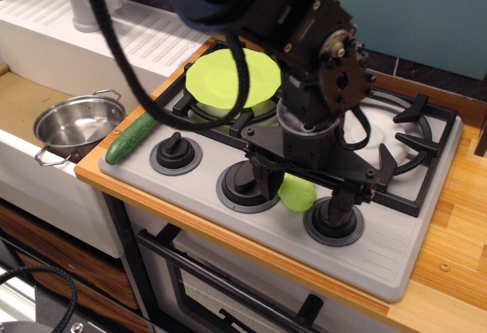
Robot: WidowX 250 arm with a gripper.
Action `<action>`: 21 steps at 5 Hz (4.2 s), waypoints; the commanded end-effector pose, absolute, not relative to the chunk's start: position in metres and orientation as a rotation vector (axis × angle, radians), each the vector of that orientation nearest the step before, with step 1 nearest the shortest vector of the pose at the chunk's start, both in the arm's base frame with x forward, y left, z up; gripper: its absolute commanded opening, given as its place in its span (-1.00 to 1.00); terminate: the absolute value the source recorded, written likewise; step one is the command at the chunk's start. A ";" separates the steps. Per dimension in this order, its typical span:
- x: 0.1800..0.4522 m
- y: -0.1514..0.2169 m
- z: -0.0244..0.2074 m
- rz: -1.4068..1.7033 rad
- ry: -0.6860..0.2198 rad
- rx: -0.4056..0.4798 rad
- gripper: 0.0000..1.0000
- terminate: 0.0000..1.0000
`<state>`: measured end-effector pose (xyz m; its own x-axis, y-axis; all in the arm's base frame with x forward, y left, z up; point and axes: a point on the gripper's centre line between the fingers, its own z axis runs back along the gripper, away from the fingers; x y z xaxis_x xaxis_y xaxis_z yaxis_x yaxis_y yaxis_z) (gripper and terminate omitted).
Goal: Put cauliflower on plate and pickle in pot or pan in sink
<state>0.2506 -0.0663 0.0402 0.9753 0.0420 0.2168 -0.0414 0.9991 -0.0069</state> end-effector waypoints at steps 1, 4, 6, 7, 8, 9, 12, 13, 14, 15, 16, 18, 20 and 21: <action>0.265 -0.056 0.059 0.003 -0.351 -0.014 1.00 -1.00; 0.285 -0.049 0.052 -0.017 -0.377 -0.027 1.00 -1.00; 0.285 -0.052 0.047 0.009 -0.327 -0.018 1.00 -1.00; 0.282 -0.054 0.043 0.031 -0.316 -0.011 1.00 -1.00; 0.276 -0.059 0.040 0.055 -0.317 -0.002 1.00 -1.00; 0.270 -0.063 0.038 0.071 -0.316 0.004 1.00 -1.00; 0.264 -0.073 0.034 0.109 -0.310 -0.012 -1.00 -1.00; 0.267 -0.074 0.038 0.103 -0.290 -0.030 -1.00 -1.00; 0.270 -0.075 0.046 0.108 -0.272 -0.033 -1.00 -1.00; 0.268 -0.077 0.060 0.111 -0.247 -0.020 -1.00 -1.00; 0.263 -0.074 0.082 0.100 -0.213 -0.001 -1.00 -1.00; 0.277 -0.038 0.123 -0.012 -0.207 0.040 -1.00 -1.00; 0.304 0.000 0.124 -0.114 -0.250 0.038 -1.00 -1.00; 0.314 0.013 0.126 -0.146 -0.263 0.034 -1.00 -1.00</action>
<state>0.3065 0.0133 0.1108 0.9660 -0.1489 0.2115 0.1444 0.9888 0.0366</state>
